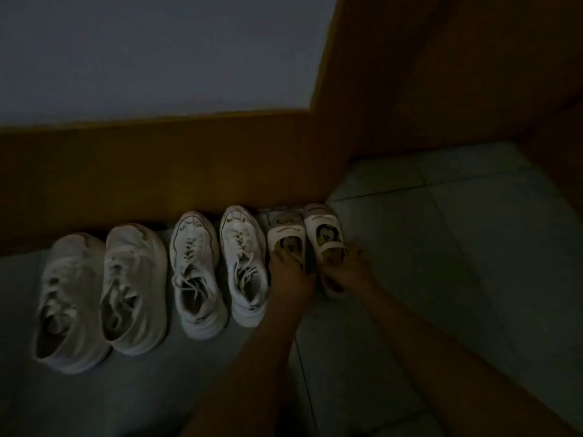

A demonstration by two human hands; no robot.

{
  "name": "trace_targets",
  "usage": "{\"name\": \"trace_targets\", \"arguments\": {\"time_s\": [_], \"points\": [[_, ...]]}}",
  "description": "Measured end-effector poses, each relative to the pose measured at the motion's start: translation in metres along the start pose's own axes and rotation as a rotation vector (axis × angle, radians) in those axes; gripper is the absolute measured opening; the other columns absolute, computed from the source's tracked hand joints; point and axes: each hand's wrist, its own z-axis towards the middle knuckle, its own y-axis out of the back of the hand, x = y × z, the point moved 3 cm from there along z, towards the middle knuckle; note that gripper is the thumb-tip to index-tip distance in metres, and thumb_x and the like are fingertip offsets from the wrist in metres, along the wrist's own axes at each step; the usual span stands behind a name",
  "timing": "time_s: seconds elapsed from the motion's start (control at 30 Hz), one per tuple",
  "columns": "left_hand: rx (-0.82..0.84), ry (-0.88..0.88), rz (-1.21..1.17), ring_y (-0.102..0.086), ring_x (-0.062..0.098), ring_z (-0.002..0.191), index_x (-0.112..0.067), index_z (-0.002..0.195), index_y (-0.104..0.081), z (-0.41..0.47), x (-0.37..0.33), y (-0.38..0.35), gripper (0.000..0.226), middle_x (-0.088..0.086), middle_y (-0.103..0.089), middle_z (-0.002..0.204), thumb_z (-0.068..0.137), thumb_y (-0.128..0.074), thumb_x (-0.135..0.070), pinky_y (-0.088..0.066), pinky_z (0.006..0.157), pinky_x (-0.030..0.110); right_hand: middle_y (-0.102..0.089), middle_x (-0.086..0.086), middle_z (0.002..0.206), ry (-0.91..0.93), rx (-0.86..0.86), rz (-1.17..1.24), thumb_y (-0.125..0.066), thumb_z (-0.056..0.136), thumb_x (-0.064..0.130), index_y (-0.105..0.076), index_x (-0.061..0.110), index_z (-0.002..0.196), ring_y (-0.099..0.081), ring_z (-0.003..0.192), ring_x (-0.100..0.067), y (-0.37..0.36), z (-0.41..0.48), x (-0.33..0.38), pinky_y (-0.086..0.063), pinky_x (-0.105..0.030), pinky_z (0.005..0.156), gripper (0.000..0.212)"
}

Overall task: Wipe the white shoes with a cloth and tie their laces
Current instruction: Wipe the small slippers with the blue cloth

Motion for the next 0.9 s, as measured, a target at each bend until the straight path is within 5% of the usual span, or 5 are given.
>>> {"name": "trace_targets", "arguments": {"time_s": [0.2, 0.63, 0.9], "points": [[-0.064, 0.172, -0.114, -0.015, 0.036, 0.142, 0.003, 0.146, 0.004, 0.004, 0.004, -0.018, 0.105, 0.024, -0.011, 0.152, 0.081, -0.068, -0.038, -0.019, 0.116, 0.040, -0.016, -0.015, 0.154, -0.015, 0.003, 0.088, -0.078, 0.069, 0.042, 0.000, 0.013, 0.149, -0.027, 0.137, -0.037, -0.018, 0.025, -0.008, -0.032, -0.050, 0.110, 0.115], [-0.176, 0.262, 0.033, -0.042, 0.035, 0.126, 0.000, 0.146, 0.004, 0.029, 0.006, -0.031, 0.098, 0.024, -0.029, 0.144, 0.085, -0.064, -0.036, -0.043, 0.095, 0.038, -0.018, -0.015, 0.152, -0.020, -0.088, 0.037, -0.076, 0.072, 0.039, -0.011, 0.016, 0.148, -0.028, 0.136, -0.037, -0.025, 0.046, -0.015, -0.033, -0.048, 0.108, 0.103], [-0.195, 0.244, -0.057, -0.034, 0.037, 0.131, -0.009, 0.148, -0.002, 0.010, 0.004, -0.033, 0.103, 0.020, -0.028, 0.144, 0.077, -0.072, -0.036, -0.040, 0.099, 0.044, -0.031, -0.014, 0.143, -0.052, -0.136, 0.167, -0.076, 0.072, 0.036, -0.032, 0.012, 0.141, -0.041, 0.126, -0.033, -0.021, 0.030, -0.045, -0.041, -0.041, 0.100, 0.085]]}}
